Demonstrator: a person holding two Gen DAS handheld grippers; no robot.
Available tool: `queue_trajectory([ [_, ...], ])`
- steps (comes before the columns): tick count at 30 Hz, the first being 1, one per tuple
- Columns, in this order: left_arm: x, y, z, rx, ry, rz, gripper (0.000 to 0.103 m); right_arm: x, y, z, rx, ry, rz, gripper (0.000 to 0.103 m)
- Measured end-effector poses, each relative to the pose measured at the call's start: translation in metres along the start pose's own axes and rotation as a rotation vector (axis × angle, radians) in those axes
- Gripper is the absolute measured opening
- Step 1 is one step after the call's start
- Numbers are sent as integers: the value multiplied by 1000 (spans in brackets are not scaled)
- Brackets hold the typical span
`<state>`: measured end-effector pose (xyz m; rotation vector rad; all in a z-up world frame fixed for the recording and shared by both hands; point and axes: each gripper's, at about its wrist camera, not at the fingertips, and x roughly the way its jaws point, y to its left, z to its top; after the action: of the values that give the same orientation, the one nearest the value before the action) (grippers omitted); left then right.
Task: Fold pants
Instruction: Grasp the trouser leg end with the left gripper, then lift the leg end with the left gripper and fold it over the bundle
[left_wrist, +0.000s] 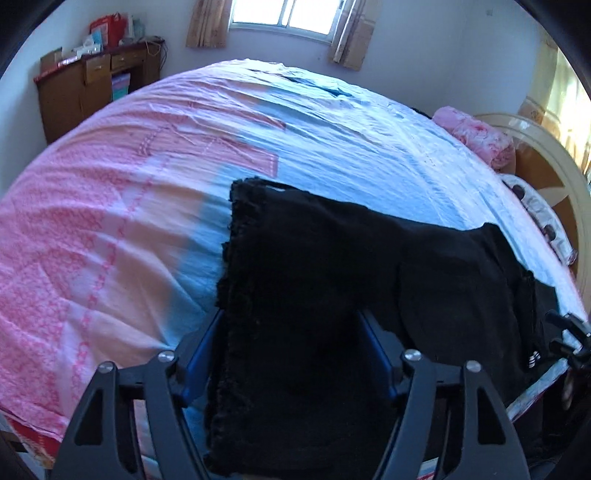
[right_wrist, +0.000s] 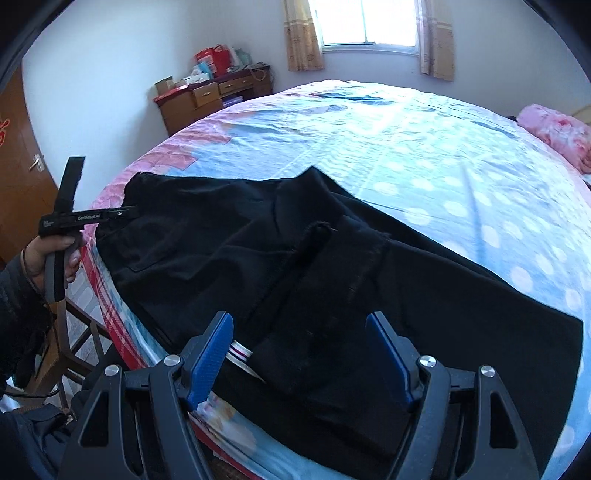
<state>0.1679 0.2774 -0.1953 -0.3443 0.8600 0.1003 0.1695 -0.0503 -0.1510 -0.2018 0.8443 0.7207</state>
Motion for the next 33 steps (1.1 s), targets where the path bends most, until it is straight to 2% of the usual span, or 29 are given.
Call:
queue_trajectory([
  [3, 4, 5, 2, -5, 16, -42, 74, 9, 11, 2, -24, 10, 21, 76],
  [9, 10, 0, 8, 34, 47, -34, 76, 18, 21, 0, -35, 22, 49, 76],
  [10, 8, 1, 7, 28, 46, -39, 70, 18, 21, -1, -30, 19, 52, 76],
  [11, 7, 1, 8, 28, 42, -47, 55, 17, 20, -1, -24, 17, 54, 76],
  [13, 1, 1, 7, 12, 39, -105, 38, 15, 18, -2, -9, 7, 57, 76],
  [17, -13, -6, 6, 13, 4, -100, 22, 9, 13, -5, 22, -15, 61, 76],
  [22, -42, -16, 11, -37, -60, -146, 20, 1, 8, -8, 35, -34, 55, 76],
  [25, -54, -25, 16, -65, -79, -205, 19, 2, 2, -11, 47, -23, 44, 76],
  [29, -71, -46, 23, -54, -92, -265, 19, 11, -11, -15, 102, 30, 26, 76],
  [33, -91, -82, 33, -18, -110, -348, 18, 0, -24, -11, 151, -10, 21, 76],
])
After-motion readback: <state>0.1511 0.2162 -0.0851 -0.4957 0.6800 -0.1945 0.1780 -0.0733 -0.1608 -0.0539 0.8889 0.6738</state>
